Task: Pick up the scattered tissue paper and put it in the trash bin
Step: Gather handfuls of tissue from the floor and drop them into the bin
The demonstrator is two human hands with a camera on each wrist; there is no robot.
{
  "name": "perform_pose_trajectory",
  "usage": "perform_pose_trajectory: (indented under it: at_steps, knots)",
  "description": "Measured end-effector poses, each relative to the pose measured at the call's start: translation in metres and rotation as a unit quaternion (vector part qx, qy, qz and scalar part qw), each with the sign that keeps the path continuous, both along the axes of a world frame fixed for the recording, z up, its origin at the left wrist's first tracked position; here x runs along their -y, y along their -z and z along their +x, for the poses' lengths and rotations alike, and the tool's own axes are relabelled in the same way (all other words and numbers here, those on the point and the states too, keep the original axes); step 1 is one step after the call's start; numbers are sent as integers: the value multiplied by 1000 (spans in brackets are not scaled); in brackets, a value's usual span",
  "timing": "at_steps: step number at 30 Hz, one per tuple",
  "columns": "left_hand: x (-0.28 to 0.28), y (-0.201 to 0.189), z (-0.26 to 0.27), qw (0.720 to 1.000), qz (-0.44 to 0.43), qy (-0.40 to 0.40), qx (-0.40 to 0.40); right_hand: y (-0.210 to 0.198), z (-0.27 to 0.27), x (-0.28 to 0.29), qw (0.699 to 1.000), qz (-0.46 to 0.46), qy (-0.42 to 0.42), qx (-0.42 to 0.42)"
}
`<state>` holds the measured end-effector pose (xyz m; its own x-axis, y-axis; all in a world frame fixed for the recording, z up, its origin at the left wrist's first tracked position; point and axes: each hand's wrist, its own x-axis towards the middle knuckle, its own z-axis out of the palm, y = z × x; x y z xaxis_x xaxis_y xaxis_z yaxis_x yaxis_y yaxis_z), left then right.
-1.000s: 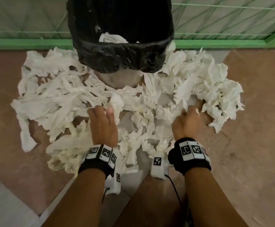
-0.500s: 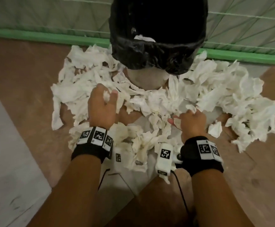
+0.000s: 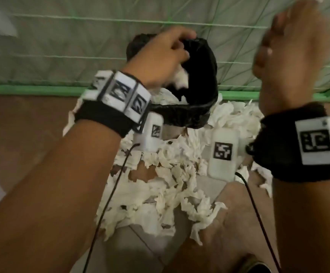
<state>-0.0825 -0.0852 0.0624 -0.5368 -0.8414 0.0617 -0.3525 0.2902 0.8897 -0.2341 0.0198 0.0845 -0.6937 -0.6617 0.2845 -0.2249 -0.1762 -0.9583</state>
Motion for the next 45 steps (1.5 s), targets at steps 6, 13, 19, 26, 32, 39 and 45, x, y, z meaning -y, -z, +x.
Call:
perform_pose_trajectory:
  at_steps: [6, 13, 19, 26, 32, 39, 45]
  knots:
    - [1, 60, 57, 910, -37, -328, -251, 12, 43, 29, 943, 205, -152, -213]
    - [-86, 198, 103, 955, 41, -219, 196, 93, 11, -30, 972, 120, 197, -34]
    - [-149, 245, 109, 895, 17, -11, 447, 230, 38, -97, 794, 600, -33, -87]
    - [-143, 251, 112, 946, 43, -39, 320, 263, 60, -108, 780, 592, -87, -183]
    - [-129, 241, 112, 941, 15, -83, 329, 227, 35, -95, 836, 534, -67, -109]
    - [-111, 225, 119, 961, 47, -219, 160, 170, -3, -75, 820, 557, -58, -113]
    - [-92, 199, 126, 955, 22, -263, 140, 113, -36, -61, 893, 442, -7, -80]
